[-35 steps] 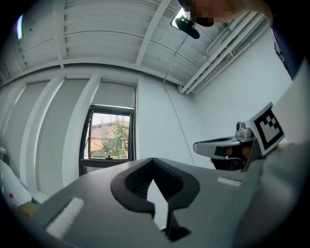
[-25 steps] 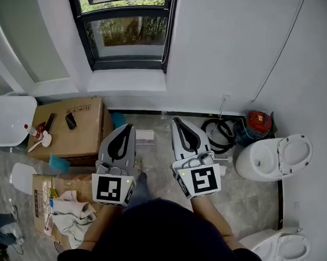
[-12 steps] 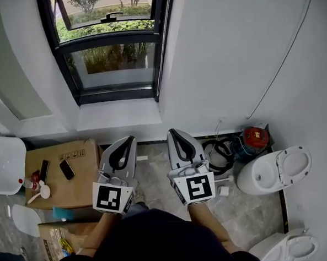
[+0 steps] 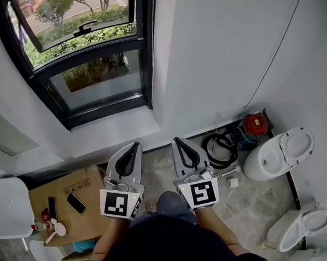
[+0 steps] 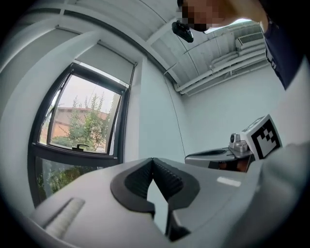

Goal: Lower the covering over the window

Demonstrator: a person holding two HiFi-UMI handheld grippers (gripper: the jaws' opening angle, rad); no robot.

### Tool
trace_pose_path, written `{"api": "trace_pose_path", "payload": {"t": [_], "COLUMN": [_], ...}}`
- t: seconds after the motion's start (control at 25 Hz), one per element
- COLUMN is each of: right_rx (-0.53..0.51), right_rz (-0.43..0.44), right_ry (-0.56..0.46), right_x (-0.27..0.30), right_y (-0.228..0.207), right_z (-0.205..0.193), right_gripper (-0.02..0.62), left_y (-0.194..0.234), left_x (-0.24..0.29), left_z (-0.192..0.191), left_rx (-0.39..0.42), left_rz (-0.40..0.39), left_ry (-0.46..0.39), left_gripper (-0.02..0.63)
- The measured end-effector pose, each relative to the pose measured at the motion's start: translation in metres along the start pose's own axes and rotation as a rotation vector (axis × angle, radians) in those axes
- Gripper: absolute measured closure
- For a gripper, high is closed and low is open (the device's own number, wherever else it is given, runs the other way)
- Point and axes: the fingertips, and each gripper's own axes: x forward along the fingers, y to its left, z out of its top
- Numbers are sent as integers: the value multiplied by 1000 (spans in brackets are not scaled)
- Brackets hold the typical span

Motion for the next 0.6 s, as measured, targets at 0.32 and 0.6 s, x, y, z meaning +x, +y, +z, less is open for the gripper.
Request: {"api": "trace_pose_path", "payload": {"t": [0.32, 0.6], "right_rx": [-3, -64], "right_rz": [46, 71], "right_ry": [-18, -65], "right_x": [71, 162], "right_y": [-2, -10], "right_z": [-7, -7], "right_gripper": [583, 583], "left_y": [42, 102], "left_x": [33, 92], "left_z": [-18, -24], "left_rx": [-35, -22], "left_rz": [2, 3], "left_ry": [27, -9], "left_gripper": [600, 600]}}
